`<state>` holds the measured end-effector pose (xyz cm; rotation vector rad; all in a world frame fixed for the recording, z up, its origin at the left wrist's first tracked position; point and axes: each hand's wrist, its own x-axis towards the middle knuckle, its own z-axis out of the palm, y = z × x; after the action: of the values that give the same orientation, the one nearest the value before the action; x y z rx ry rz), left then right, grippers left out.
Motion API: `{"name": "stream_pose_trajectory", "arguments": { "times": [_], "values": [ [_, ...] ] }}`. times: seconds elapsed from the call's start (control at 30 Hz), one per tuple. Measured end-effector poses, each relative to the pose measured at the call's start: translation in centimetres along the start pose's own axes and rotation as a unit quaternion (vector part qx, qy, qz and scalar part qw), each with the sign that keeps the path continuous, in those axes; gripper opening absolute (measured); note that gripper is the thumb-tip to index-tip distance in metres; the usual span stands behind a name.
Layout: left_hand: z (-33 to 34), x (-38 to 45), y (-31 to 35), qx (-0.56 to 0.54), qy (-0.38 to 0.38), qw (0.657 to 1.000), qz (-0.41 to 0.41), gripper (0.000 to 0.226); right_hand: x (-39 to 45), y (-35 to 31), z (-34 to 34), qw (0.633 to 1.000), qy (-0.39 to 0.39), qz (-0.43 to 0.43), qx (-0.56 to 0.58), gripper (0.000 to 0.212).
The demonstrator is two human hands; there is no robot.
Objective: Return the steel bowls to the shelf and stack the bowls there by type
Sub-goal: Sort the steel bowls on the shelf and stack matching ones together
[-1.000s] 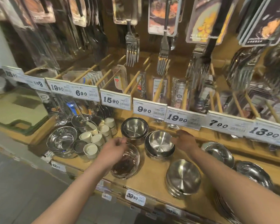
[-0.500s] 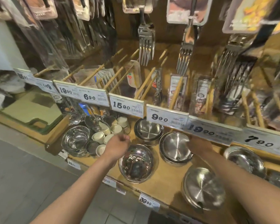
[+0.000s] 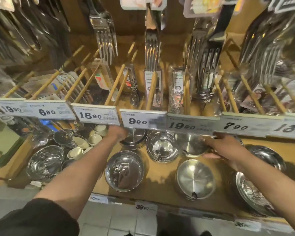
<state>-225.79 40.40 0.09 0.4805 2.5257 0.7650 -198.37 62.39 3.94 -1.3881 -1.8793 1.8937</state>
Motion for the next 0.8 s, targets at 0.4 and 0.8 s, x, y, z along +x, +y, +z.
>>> {"name": "stream_pose_trajectory", "arguments": {
  "times": [0.4,0.8],
  "values": [
    [0.0,1.3,-0.6,0.019,0.013,0.996,-0.087,0.046,-3.6,1.7,-1.6,0.998,-0.001,0.046,0.045,0.027],
    [-4.0,-4.0,0.7,0.111,0.062,0.989,-0.077,0.03,-6.6,2.3,-1.8,0.996,-0.009,0.062,0.066,0.012]
  ]
}}
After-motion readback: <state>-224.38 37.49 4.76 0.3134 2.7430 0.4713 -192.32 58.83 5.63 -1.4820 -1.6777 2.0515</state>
